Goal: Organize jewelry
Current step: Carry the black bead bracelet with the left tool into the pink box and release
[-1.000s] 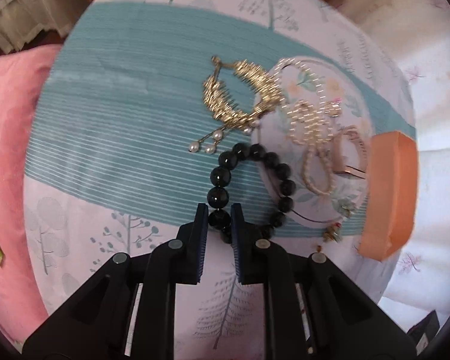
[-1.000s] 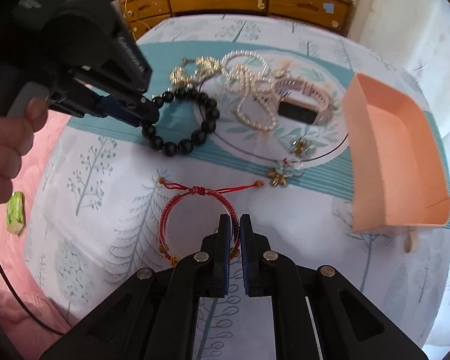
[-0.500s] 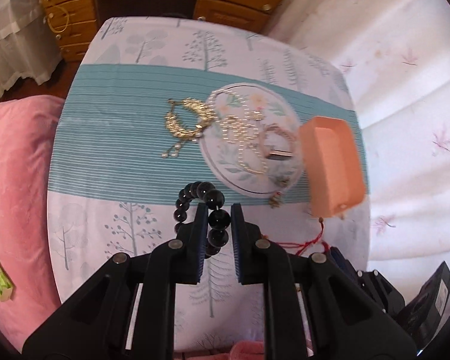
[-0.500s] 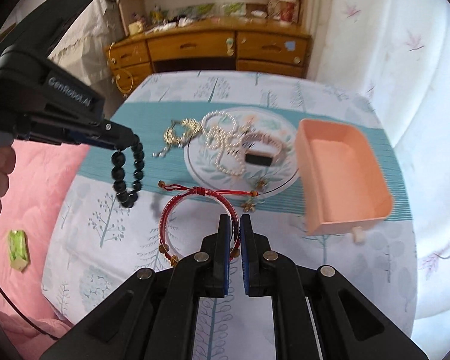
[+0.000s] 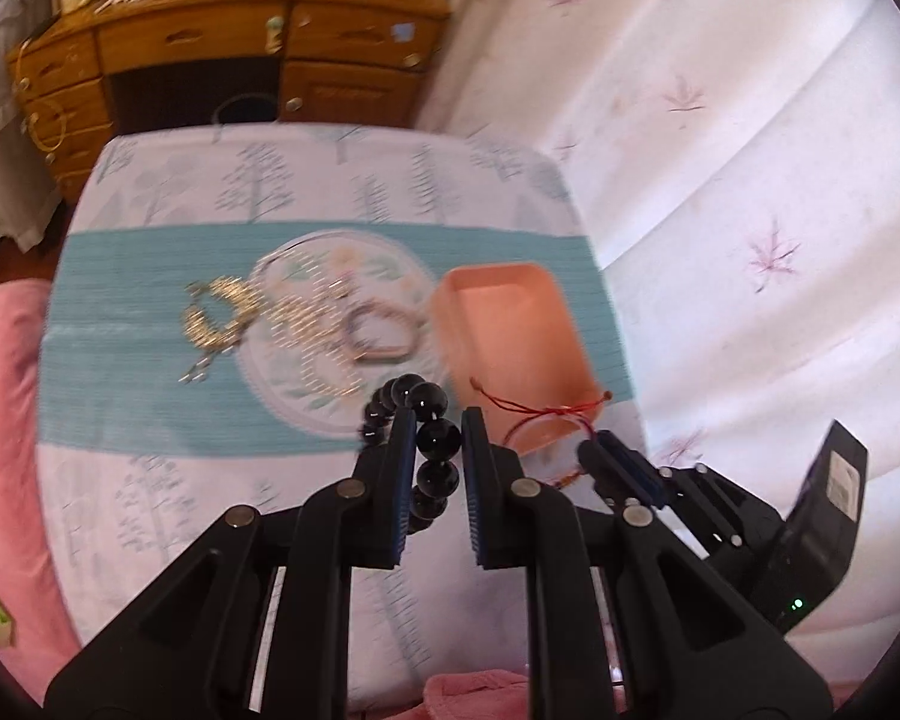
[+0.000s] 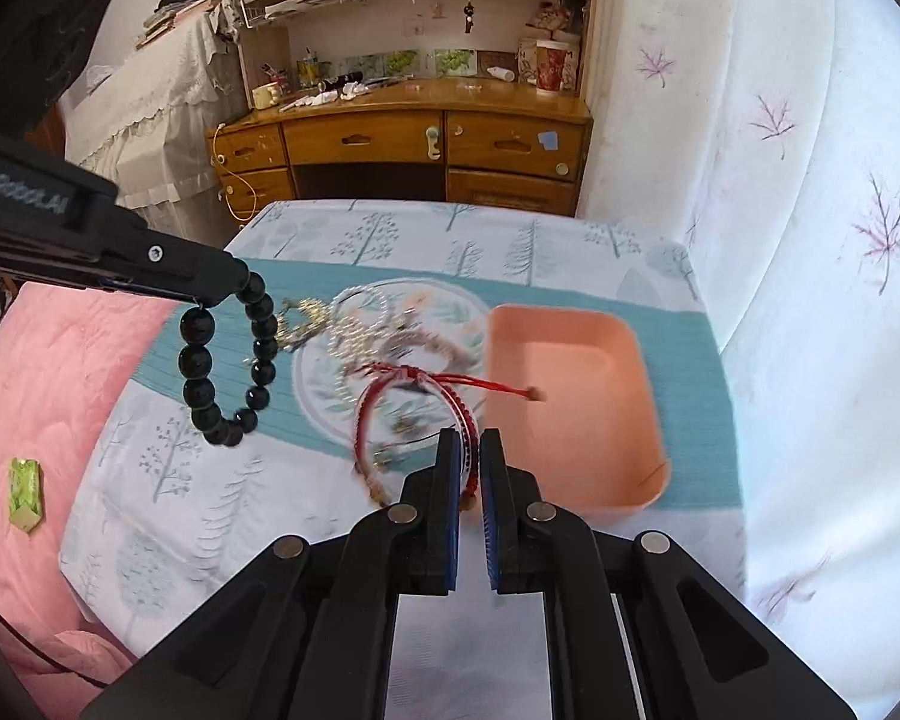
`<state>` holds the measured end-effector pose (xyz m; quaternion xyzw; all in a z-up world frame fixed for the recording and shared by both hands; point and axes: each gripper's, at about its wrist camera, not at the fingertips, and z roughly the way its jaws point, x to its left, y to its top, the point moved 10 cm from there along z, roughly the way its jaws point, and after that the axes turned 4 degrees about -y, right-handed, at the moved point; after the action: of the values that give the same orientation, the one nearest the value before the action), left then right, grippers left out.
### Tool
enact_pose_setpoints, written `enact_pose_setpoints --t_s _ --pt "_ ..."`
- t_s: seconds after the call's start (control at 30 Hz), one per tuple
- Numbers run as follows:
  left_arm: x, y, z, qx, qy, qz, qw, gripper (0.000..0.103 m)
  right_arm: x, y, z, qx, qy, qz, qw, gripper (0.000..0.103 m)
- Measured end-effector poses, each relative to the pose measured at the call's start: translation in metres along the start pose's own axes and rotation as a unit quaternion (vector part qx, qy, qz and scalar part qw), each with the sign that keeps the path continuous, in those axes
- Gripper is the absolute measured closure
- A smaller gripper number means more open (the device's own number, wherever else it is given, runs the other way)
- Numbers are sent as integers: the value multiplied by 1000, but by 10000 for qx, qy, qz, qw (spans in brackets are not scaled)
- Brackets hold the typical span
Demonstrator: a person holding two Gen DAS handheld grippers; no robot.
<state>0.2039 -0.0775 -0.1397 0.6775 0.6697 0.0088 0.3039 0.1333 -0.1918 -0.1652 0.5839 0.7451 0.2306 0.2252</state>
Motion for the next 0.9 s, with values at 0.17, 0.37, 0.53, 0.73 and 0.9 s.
enact_pose_setpoints --t_s 0.17,0.37,0.53,0.73,0.9 --pt "-45 20 24 -225 -210 137 9994 90 -52 7 16 55 225 -4 9997 97" --pt "-85 40 59 -435 -354 248 9981 90 -96 1 47 302 529 -14 9981 97" --pt "-98 48 88 -350 -223 383 9984 90 -107 -6 67 447 656 -69 9968 97" --pt "-101 52 105 -245 -132 574 9980 90 -109 -5 83 469 738 -71 9961 97" --pt "-91 48 105 -71 -22 479 9988 89 -103 -6 87 621 820 161 9946 60"
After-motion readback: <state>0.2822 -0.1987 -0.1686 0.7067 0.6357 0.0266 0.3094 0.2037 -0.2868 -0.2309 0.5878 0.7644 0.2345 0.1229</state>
